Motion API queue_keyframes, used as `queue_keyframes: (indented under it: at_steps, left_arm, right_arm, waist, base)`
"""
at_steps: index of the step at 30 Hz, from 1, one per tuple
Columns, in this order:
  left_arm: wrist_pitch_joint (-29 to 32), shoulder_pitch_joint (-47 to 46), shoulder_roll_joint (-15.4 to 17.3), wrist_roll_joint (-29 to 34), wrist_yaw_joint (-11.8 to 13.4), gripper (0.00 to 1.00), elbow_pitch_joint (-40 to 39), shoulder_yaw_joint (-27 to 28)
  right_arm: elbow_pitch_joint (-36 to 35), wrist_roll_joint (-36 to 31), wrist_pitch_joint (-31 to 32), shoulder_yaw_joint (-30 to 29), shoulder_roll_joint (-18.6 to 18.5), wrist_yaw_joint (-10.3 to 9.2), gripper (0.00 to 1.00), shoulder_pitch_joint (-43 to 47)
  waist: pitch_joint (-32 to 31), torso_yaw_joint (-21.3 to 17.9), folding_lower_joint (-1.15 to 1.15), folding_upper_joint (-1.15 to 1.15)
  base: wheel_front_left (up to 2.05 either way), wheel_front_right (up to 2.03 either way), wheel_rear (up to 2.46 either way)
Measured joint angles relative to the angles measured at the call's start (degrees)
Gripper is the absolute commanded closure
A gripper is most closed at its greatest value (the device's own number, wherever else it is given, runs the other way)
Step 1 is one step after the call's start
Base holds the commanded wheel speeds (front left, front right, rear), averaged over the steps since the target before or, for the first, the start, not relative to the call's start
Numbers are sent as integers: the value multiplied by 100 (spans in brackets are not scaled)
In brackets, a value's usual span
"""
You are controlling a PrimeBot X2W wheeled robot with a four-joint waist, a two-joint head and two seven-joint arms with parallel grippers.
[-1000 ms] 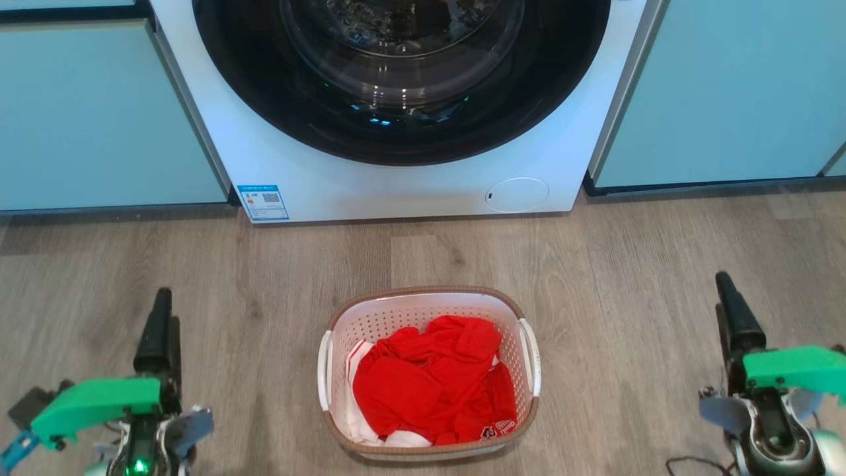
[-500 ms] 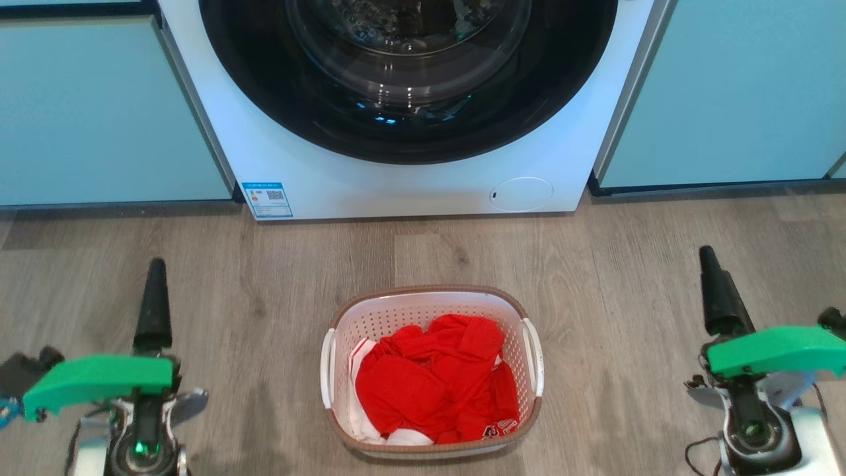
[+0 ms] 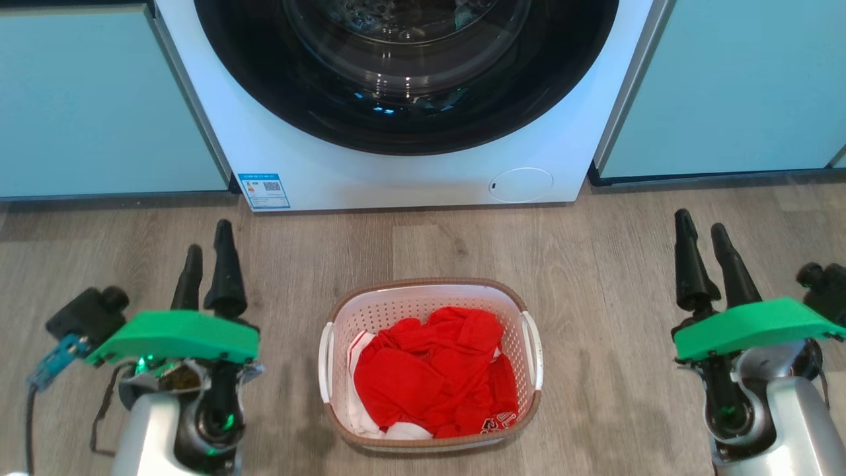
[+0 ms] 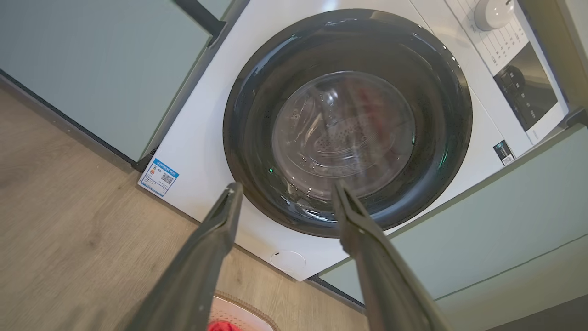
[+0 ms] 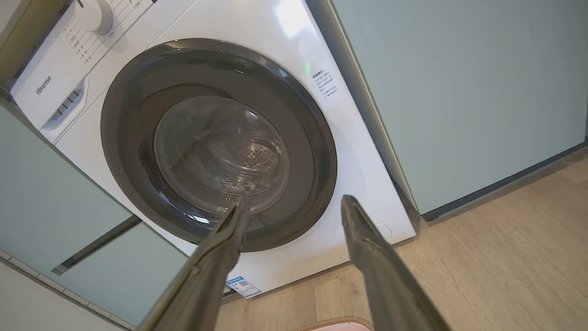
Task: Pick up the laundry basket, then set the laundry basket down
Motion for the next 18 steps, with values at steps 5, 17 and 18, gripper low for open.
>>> queue_keyframes:
  at_steps: [5,17,18]
  left_arm:
    - [-60,-77,4,612,265,0,5,-346]
    - [-271,-299,394,1852,1061,0,412,-1522]
    - [-298,-346,416,1887,1134,0,416,-1606]
  right_arm:
    - [-57,-465,-116,3,7,0,0,-1]
    - [3,-1622,-300,376,-27,1,0,2]
    - [-4,-1736,-305,398,-29,1,0,2]
  waist:
    - [-9,-1,0,0]
    - [-58,-29,0,0]
    - [-60,-33,0,0]
  base:
    - [0,0,0]
    - [0,0,0]
    - [0,0,0]
